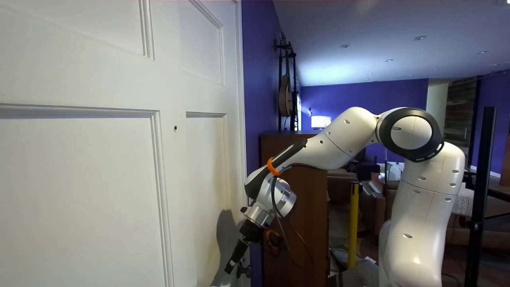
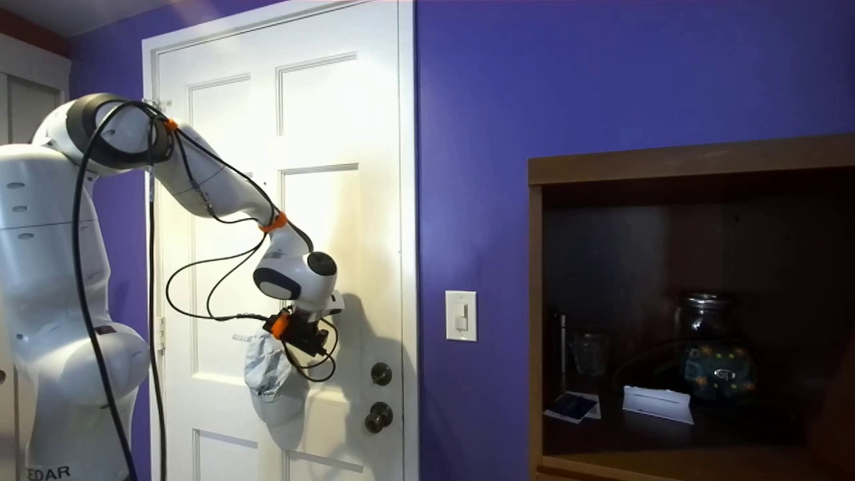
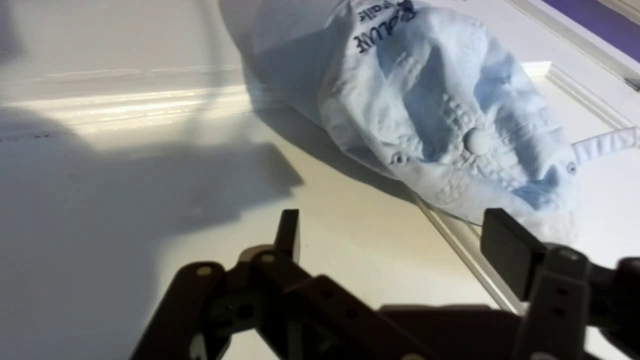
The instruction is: Hang the snapback on the door
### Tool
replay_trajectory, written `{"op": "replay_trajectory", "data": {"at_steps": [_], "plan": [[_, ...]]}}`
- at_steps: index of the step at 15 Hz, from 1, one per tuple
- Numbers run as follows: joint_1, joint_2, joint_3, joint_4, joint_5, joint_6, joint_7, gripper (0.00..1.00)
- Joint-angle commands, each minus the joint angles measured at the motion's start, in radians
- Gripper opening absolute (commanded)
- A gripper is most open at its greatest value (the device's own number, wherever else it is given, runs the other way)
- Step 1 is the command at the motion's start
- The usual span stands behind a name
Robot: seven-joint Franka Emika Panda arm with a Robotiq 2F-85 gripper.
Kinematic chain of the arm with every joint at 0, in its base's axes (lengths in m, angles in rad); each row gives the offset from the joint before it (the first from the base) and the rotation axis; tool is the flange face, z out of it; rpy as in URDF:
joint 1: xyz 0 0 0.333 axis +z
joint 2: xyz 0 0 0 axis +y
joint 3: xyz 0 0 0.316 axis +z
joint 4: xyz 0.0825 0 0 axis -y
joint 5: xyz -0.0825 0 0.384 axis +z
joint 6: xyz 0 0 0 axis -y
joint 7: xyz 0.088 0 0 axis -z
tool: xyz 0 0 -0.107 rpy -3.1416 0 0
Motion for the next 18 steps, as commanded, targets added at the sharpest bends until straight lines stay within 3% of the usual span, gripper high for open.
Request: {"op": "replay_trajectory", "data": {"at_steps": [1, 6, 10, 18], "plan": [[-0.011, -0.058, -0.009, -0.010, -0.038, -0.080, 0.104, 1.00], [-0.033, -0.156, -0.028, -0.005, -0.146, -0.235, 0.283, 1.00], [-0.058, -0.244, -0.049, 0.015, -0.294, -0.352, 0.422, 1.00], [-0.101, -0.368, -0.142, 0.138, -0.535, -0.645, 0.620, 1.00]]}}
